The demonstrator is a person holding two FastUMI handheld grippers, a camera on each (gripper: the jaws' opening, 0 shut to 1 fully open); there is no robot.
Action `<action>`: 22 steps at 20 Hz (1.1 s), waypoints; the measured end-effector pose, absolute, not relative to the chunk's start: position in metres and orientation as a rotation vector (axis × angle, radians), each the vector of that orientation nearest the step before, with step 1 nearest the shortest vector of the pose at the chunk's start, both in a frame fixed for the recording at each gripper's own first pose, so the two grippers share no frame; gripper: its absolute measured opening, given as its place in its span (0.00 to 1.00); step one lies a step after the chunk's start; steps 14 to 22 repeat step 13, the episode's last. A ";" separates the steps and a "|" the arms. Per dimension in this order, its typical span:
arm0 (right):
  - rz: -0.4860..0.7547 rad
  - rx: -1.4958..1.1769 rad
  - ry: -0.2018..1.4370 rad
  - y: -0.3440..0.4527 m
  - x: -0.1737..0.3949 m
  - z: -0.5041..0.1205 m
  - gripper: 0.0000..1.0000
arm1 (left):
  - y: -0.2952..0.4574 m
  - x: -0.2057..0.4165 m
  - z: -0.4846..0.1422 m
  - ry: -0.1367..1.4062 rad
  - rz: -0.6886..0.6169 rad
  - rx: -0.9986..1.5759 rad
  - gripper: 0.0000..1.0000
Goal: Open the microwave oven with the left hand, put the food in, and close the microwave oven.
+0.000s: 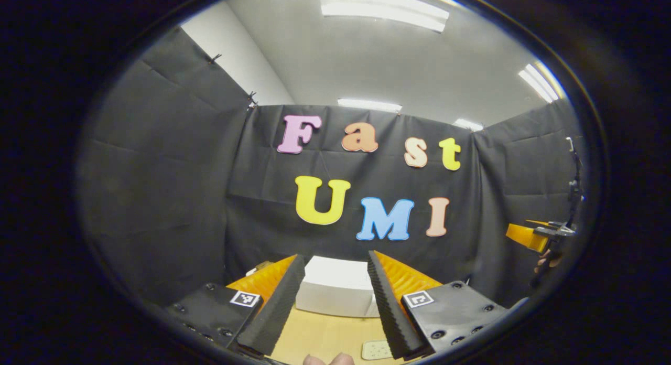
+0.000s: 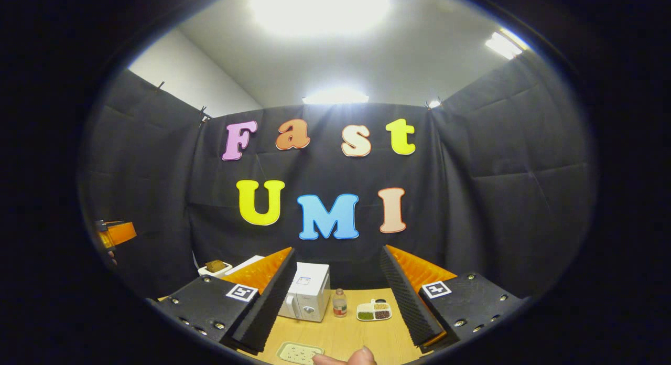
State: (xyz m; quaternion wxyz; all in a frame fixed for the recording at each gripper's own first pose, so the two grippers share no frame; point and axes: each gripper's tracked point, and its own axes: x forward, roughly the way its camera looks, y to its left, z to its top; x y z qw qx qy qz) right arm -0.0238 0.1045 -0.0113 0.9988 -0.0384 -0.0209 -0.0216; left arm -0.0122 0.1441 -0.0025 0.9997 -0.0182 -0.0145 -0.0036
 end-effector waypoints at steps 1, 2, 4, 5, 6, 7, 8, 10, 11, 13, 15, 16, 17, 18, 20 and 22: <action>-0.026 -0.084 -0.035 0.119 -0.023 -0.016 0.98 | 0.151 -0.012 0.001 -0.048 0.000 -0.016 0.79; -0.010 -0.097 -0.028 0.131 -0.024 -0.020 0.98 | 0.157 -0.014 0.002 -0.063 0.006 -0.001 0.80; -0.013 -0.129 -0.054 0.140 -0.023 -0.013 0.98 | 0.161 -0.017 0.006 -0.082 0.006 0.031 0.83; -0.020 -0.144 -0.067 0.145 -0.021 -0.012 0.98 | 0.166 -0.018 0.007 -0.087 0.013 0.051 0.85; -0.019 -0.158 -0.070 0.152 -0.020 -0.012 0.98 | 0.169 -0.016 0.011 -0.096 0.020 0.062 0.86; -0.009 -0.169 -0.068 0.160 -0.018 -0.013 0.98 | 0.170 -0.017 0.012 -0.097 0.022 0.061 0.88; 0.004 -0.173 -0.066 0.168 -0.017 -0.013 0.98 | 0.168 -0.019 0.010 -0.098 0.017 0.052 0.90; 0.040 -0.158 -0.079 0.184 -0.015 -0.009 0.98 | 0.169 -0.020 0.010 -0.105 0.005 0.029 0.92; 0.065 -0.152 -0.084 0.192 -0.015 -0.008 0.98 | 0.171 -0.022 0.012 -0.113 0.001 0.027 0.91; 0.077 -0.166 -0.085 0.195 -0.014 -0.010 0.98 | 0.180 -0.024 0.009 -0.113 0.010 0.034 0.93; 0.077 -0.166 -0.085 0.195 -0.014 -0.010 0.98 | 0.180 -0.024 0.009 -0.113 0.010 0.034 0.93; 0.077 -0.166 -0.085 0.195 -0.014 -0.010 0.98 | 0.180 -0.024 0.009 -0.113 0.010 0.034 0.93; 0.077 -0.166 -0.085 0.195 -0.014 -0.010 0.98 | 0.180 -0.024 0.009 -0.113 0.010 0.034 0.93; 0.077 -0.166 -0.085 0.195 -0.014 -0.010 0.98 | 0.180 -0.024 0.009 -0.113 0.010 0.034 0.93; 0.077 -0.166 -0.085 0.195 -0.014 -0.010 0.98 | 0.180 -0.024 0.009 -0.113 0.010 0.034 0.93; 0.077 -0.166 -0.085 0.195 -0.014 -0.010 0.98 | 0.180 -0.024 0.009 -0.113 0.010 0.034 0.93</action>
